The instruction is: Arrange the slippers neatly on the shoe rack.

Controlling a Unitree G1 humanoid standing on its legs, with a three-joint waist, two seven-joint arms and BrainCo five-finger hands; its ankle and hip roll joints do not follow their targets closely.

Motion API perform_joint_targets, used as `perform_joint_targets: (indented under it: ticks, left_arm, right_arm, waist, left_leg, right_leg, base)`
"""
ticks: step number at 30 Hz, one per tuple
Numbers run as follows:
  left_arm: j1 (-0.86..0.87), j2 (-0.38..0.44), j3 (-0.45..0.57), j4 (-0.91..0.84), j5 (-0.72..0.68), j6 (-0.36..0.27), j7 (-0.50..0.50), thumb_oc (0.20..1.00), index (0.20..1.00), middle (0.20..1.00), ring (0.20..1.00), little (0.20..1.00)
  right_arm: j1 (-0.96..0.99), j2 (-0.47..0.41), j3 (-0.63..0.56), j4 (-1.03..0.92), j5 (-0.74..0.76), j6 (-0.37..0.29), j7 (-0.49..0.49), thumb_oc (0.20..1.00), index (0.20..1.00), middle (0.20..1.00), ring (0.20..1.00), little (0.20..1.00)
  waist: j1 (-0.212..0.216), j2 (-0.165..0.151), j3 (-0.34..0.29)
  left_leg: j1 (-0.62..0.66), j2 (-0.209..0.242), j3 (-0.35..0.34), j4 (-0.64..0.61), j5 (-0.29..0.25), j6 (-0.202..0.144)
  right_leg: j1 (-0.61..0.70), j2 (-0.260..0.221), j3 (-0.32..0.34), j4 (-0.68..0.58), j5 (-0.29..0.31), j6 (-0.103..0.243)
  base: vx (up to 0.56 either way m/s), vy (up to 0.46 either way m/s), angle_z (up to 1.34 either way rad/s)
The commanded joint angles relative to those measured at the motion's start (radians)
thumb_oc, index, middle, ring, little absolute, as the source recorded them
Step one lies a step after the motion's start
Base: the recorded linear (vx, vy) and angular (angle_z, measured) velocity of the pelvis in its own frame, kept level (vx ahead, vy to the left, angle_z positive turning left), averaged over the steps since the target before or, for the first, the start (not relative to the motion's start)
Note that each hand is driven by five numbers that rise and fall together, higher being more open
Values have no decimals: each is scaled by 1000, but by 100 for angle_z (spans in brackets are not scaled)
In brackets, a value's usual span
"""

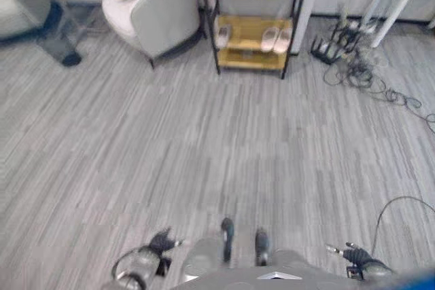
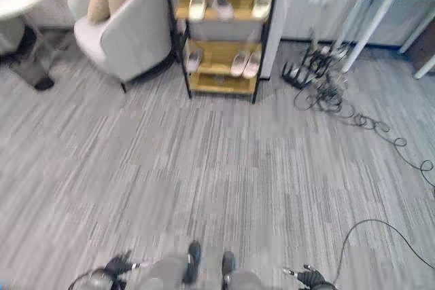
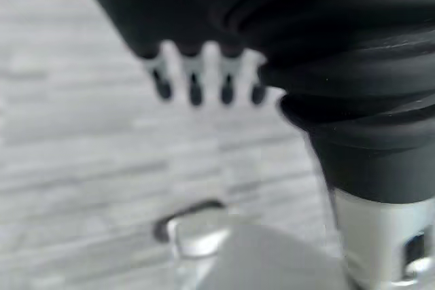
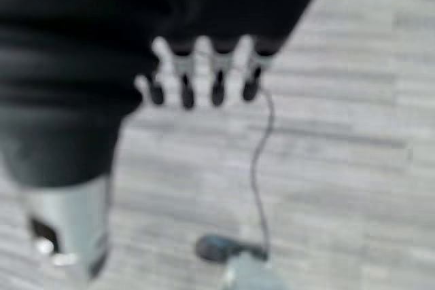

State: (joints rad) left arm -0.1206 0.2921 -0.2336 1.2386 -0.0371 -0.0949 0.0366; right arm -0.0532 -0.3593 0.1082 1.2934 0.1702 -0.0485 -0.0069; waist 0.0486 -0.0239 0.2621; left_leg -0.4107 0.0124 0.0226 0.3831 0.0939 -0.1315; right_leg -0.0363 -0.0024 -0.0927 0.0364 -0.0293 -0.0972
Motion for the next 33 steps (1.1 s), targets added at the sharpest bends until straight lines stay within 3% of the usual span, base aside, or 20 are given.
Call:
perform_joint_targets:
  ticks: [1,2,4,5,6,7,9,10,11,13,17,21,22,23,26,27,29,30,31,33]
  left_arm:
    - [65,-10,-34,-55,67,-17,-3,1000,1000,1000,1000,1000]
    - [73,-7,-35,-37,85,-13,-5,1000,1000,1000,1000,1000]
    - [83,-6,-27,-19,100,-8,-11,1000,1000,1000,1000,1000]
    - [101,-10,1,34,111,2,-5,1000,1000,1000,1000,1000]
    - [101,-9,1,34,112,2,-5,1000,1000,1000,1000,1000]
    - [92,5,11,51,117,5,-4,1000,1000,1000,1000,1000]
    - [83,18,6,33,116,7,-1,1000,1000,1000,1000,1000]
    - [83,18,6,33,116,7,-1,1000,1000,1000,1000,1000]
    - [68,28,-5,4,109,4,-3,1000,1000,1000,1000,1000]
    - [49,42,-9,-41,94,2,-1,1000,1000,1000,1000,1000]
    - [29,54,3,-120,29,-7,-5,1000,1000,1000,1000,1000]
    - [6,46,-21,-115,65,-11,0,1000,1000,1000,1000,1000]
    - [6,45,-21,-115,65,-12,0,1000,1000,1000,1000,1000]
    - [7,39,-28,-109,87,-12,-8,1000,1000,1000,1000,1000]
    - [26,21,-47,-100,118,-17,-20,1000,1000,1000,1000,1000]
    - [36,15,-53,-95,124,-17,-19,1000,1000,1000,1000,1000]
    - [51,-6,-58,-85,125,-16,-18,1000,1000,1000,1000,1000]
    - [57,-4,-61,-93,125,-16,-17,1000,1000,1000,1000,1000]
    - [67,12,-59,-123,118,-13,-11,1000,1000,1000,1000,1000]
    - [67,19,-56,-135,117,-12,-10,1000,1000,1000,1000,1000]
  right_arm:
    - [60,-22,55,-45,-35,0,-13,1000,1000,1000,1000,1000]
    - [58,-18,69,-44,-49,5,-7,1000,1000,1000,1000,1000]
    - [55,-11,79,-50,-70,2,5,1000,1000,1000,1000,1000]
    - [65,-1,77,-58,-87,-10,13,1000,1000,1000,1000,1000]
    - [65,-1,77,-58,-87,-10,13,1000,1000,1000,1000,1000]
    - [54,1,72,-63,-91,-4,19,1000,1000,1000,1000,1000]
    - [33,-9,86,-75,-102,3,25,1000,1000,1000,1000,1000]
    - [33,-10,86,-75,-102,3,25,1000,1000,1000,1000,1000]
    - [25,-11,96,-90,-107,-2,22,1000,1000,1000,1000,1000]
    - [26,-10,95,-104,-109,-4,20,1000,1000,1000,1000,1000]
    - [39,-13,90,-100,-123,5,23,1000,1000,1000,1000,1000]
    - [45,-15,89,-91,-121,8,18,1000,1000,1000,1000,1000]
    - [45,-15,89,-91,-121,8,18,1000,1000,1000,1000,1000]
    - [49,-14,90,-90,-129,10,19,1000,1000,1000,1000,1000]
    - [62,-17,75,-76,-128,10,14,1000,1000,1000,1000,1000]
    - [70,-18,72,-73,-125,10,14,1000,1000,1000,1000,1000]
    - [65,-27,56,-52,-106,6,-6,1000,1000,1000,1000,1000]
    - [60,-28,55,-60,-93,2,-9,1000,1000,1000,1000,1000]
    - [44,-47,80,-103,-87,-5,-15,1000,1000,1000,1000,1000]
    - [42,-53,84,-109,-92,-4,-19,1000,1000,1000,1000,1000]
  waist:
    - [8,16,-48]
    - [30,11,-52]
    - [34,9,-69]
    - [43,-7,-95]
    - [43,-9,-96]
    - [33,-23,-95]
    - [10,-8,-72]
    - [11,-6,-74]
    - [-4,17,-57]
    - [-17,32,-37]
    - [-40,32,-16]
    - [-80,19,-6]
    - [-80,24,-4]
    - [-88,25,-15]
    - [-107,46,-48]
    - [-113,46,-60]
    - [-103,54,-73]
    - [-95,42,-69]
    - [-51,-8,-35]
    - [-35,-16,-29]
  left_leg:
    - [40,58,-6,-179,-26,56]
    - [18,58,-23,-246,5,56]
    - [55,54,-35,-301,-6,64]
    - [62,10,-52,-306,0,95]
    - [61,8,-52,-305,-1,96]
    - [88,-27,-31,-281,-41,134]
    - [136,-43,-20,-280,-68,167]
    - [134,-41,-20,-280,-67,167]
    - [194,-39,-20,-292,-91,183]
    - [259,-40,-16,-300,-120,194]
    - [357,-56,-14,-288,-200,192]
    - [473,-68,-21,-309,-274,175]
    - [479,-63,-21,-311,-276,174]
    - [523,-59,-15,-329,-296,162]
    - [581,-37,-28,-329,-308,143]
    - [582,-33,-38,-299,-309,136]
    - [502,11,-16,-6,-149,63]
    - [439,28,-17,134,-84,54]
    - [301,55,7,396,-36,68]
    - [262,72,23,412,-59,77]
  right_leg:
    - [111,-67,17,10,-120,163]
    - [146,-72,16,-11,-124,170]
    - [156,-75,24,-11,-135,180]
    - [161,-100,34,32,-131,210]
    - [159,-102,34,34,-133,211]
    - [95,-147,48,192,-51,243]
    - [-11,-174,70,407,91,244]
    - [-13,-171,70,405,93,244]
    - [-77,-181,45,540,146,231]
    - [-134,-191,-2,602,127,221]
    - [-200,-201,-127,440,64,218]
    - [-294,-184,-165,196,120,249]
    - [-287,-179,-168,190,121,249]
    - [-304,-183,-230,119,135,259]
    - [-301,-163,-230,115,131,251]
    - [-285,-150,-200,118,125,230]
    - [-186,-76,-171,103,78,165]
    - [-158,-69,-170,97,57,140]
    - [-80,-63,-163,87,6,100]
    - [-57,-61,-166,90,-11,96]
  base:
    - [613,247,22]
    - [320,136,4]
    - [391,211,-10]
    - [458,280,-15]
    - [555,420,-25]
    - [310,328,-29]
    - [281,325,-39]
    - [295,270,-69]
    - [329,245,-38]
    - [406,232,23]
    - [391,39,8]
    - [414,-79,-16]
    - [503,-124,1]
    - [316,-82,7]
    - [614,-192,9]
    - [723,-309,31]
    - [605,-347,25]
    - [555,-491,-43]
    - [416,-382,-72]
    - [360,-247,-55]
